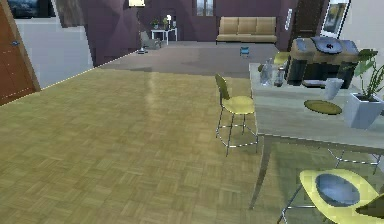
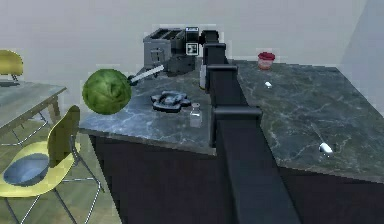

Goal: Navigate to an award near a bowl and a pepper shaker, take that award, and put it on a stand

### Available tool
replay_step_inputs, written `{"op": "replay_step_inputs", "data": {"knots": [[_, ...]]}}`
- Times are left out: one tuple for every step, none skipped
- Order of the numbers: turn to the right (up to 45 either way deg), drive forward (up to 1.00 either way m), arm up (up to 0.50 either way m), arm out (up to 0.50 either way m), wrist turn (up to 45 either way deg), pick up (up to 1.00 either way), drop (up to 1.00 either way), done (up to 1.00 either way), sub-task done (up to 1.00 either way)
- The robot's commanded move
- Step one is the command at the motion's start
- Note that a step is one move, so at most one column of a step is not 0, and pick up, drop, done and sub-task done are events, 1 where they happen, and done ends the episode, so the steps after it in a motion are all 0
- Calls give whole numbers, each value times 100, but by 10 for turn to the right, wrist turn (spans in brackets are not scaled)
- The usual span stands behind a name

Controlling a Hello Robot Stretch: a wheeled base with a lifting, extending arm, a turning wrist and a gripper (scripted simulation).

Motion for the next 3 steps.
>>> {"op": "replay_step_inputs", "data": {"knots": [[0, 0, 0, 0, 300, 0, 0, 0, 0], [0, 0, -14, 0, 0, 0, 0, 0, 0], [0, 0, 0, 0, 0, 100, 0, 0, 0]]}}
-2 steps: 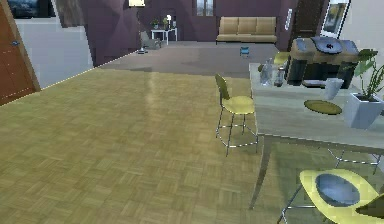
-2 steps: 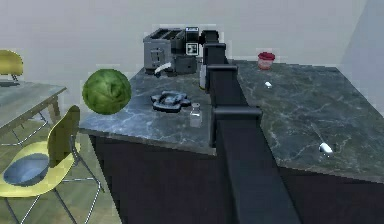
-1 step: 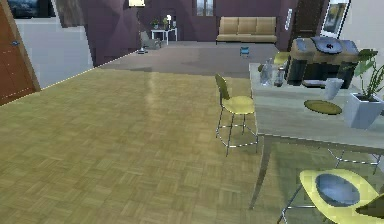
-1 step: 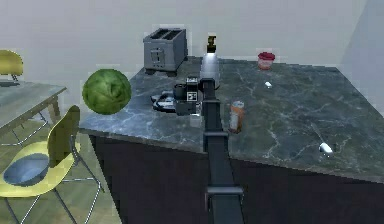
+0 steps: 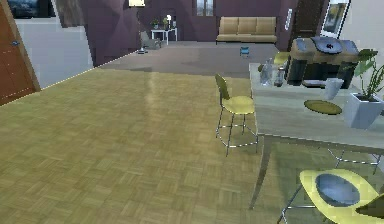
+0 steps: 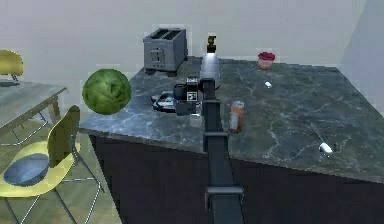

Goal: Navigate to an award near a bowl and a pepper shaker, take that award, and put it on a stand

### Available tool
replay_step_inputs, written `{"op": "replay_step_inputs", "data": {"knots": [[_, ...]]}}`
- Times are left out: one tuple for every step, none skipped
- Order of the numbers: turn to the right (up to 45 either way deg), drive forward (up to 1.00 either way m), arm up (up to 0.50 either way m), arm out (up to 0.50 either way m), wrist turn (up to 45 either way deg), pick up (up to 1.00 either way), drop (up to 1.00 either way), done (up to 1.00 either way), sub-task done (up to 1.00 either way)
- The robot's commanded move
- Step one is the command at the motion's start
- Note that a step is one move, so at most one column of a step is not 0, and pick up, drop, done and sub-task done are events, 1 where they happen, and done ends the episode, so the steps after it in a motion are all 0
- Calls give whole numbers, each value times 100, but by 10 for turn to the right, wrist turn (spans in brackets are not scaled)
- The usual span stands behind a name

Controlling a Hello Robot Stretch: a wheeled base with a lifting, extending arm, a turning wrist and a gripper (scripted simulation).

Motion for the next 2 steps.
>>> {"op": "replay_step_inputs", "data": {"knots": [[0, 0, 10, 0, 0, 0, 0, 0, 0], [0, 0, 4, 0, 0, 0, 0, 0, 0]]}}
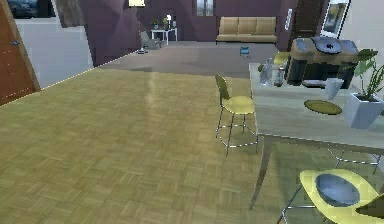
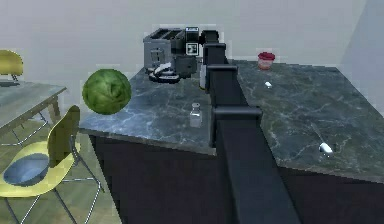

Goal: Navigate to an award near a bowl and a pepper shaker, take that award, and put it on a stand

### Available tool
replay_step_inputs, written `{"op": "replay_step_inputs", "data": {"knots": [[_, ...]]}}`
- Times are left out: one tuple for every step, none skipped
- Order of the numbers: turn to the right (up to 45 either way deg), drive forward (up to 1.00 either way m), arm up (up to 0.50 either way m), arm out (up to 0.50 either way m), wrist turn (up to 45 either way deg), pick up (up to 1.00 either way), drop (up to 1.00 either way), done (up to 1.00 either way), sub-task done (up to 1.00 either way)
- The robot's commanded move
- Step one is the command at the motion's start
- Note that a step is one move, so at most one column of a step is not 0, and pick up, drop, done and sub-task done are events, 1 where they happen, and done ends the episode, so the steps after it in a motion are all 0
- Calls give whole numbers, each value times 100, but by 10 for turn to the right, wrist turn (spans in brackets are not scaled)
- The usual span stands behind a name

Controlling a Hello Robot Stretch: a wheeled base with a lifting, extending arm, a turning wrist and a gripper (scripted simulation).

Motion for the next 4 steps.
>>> {"op": "replay_step_inputs", "data": {"knots": [[0, 0, 0, 0, -450, 0, 0, 0, 0], [0, 0, 0, 0, -450, 0, 0, 0, 0], [0, 0, 0, 0, -240, 0, 0, 0, 0], [0, 0, 0, -44, 0, 0, 0, 0, 0]]}}
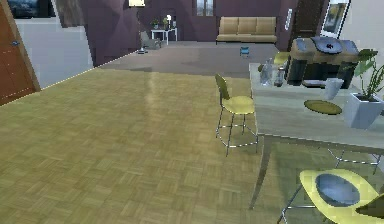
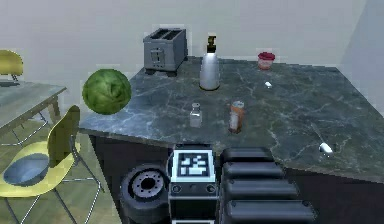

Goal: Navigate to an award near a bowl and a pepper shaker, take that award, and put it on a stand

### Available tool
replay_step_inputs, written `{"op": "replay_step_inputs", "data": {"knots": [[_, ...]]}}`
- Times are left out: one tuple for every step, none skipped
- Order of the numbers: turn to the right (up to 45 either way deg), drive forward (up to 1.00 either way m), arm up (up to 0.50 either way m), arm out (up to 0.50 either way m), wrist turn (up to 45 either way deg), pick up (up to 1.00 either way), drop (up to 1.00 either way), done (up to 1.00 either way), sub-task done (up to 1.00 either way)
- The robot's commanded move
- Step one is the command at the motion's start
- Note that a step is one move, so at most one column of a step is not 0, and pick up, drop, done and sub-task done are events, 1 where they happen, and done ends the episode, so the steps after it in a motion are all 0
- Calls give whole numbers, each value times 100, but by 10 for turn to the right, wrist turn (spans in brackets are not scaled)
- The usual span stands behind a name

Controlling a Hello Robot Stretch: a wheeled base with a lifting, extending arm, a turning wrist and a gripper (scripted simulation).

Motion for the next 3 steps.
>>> {"op": "replay_step_inputs", "data": {"knots": [[-120, 0, 0, 0, 0, 0, 0, 0, 0], [0, 100, 0, 0, 0, 0, 0, 0, 0], [0, 85, 0, 0, 0, 0, 0, 0, 0]]}}
